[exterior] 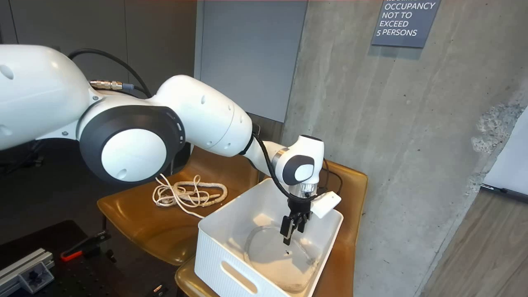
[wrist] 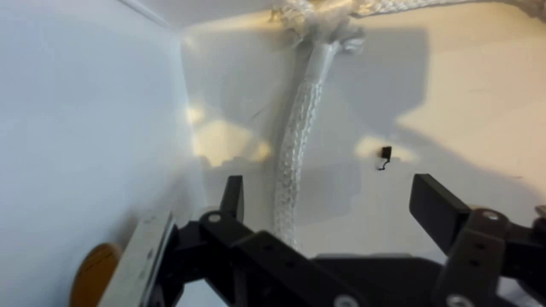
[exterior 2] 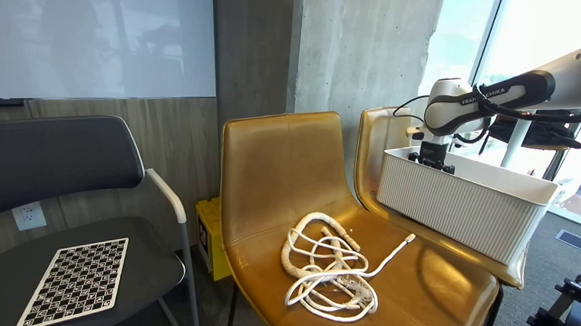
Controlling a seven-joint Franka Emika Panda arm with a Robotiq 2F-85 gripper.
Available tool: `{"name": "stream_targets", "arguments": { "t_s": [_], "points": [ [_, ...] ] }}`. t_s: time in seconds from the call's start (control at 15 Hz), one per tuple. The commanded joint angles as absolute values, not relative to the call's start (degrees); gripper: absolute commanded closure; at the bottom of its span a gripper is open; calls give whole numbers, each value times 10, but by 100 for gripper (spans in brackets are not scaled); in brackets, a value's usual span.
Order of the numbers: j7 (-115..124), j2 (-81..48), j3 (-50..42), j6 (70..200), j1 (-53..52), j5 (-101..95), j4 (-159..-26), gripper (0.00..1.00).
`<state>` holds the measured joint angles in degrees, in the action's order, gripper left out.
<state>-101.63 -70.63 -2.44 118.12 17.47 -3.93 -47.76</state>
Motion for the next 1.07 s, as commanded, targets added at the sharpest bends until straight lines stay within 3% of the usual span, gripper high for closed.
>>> {"name": "stream_targets", "arguments": {
  "t_s": [0.0,0.07,0.13,0.2,0.33,0.87,1.0],
  "points": [
    [-1024,-738,-17,1166,180,-40,-435,3],
    [-1025,-738,-21,1170,178,-37,-441,5],
    [-1025,-742,-21,1171,178,-37,-440,14],
    [-1025,-745,-21,1172,177,-38,-441,30],
    [-1025,-750,-21,1174,176,-38,-442,37],
    [-1016,-745,-24,1174,176,-38,-436,99],
    [-1015,-740,-24,1171,177,-37,-437,100]
  ]
}}
